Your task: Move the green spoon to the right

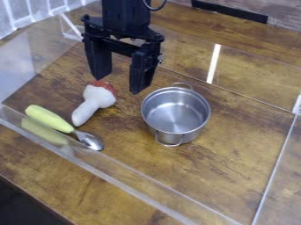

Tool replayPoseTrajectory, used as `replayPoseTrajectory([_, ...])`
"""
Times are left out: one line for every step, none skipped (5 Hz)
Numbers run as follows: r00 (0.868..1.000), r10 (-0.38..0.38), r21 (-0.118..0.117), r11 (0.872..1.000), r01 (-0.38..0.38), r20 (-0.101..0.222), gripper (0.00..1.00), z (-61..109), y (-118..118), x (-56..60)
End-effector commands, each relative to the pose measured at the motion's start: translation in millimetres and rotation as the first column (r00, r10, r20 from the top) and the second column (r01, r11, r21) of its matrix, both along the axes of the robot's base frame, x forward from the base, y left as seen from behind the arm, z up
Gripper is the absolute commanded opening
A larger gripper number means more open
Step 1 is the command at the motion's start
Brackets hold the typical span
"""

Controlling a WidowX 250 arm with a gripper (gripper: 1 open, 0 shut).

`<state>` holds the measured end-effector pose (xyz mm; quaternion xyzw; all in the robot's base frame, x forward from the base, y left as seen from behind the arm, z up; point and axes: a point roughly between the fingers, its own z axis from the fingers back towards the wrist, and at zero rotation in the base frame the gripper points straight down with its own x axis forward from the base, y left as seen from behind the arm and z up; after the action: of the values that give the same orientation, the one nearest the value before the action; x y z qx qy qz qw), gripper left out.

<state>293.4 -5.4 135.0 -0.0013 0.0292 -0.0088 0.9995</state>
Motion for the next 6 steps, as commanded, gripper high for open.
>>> replayPoseTrajectory([0.997,-0.078,-0.008,0.997,0.078,-0.025,1.00,-14.7,5.9,-4.4])
replayPoseTrajectory([0.962,-0.272,0.000,0.962,0.272,-0.040,1.00,-28.8,30.1,-20.1])
replayPoseTrajectory([0.880,-0.475,0.023,0.879,0.475,-0.033,1.00,-31.2,57.7,-33.8])
replayPoseTrajectory([0.768,-0.640,0.033,0.768,0.640,-0.026,1.00,-35.0,83.1,-41.6])
replayPoseTrajectory([0.638,-0.769,0.053,0.636,0.770,-0.037,1.00,-40.9,100.8,-38.8])
replayPoseTrajectory([0.523,-0.851,0.068,0.520,0.852,-0.044,1.00,-51.2,103.2,-35.3])
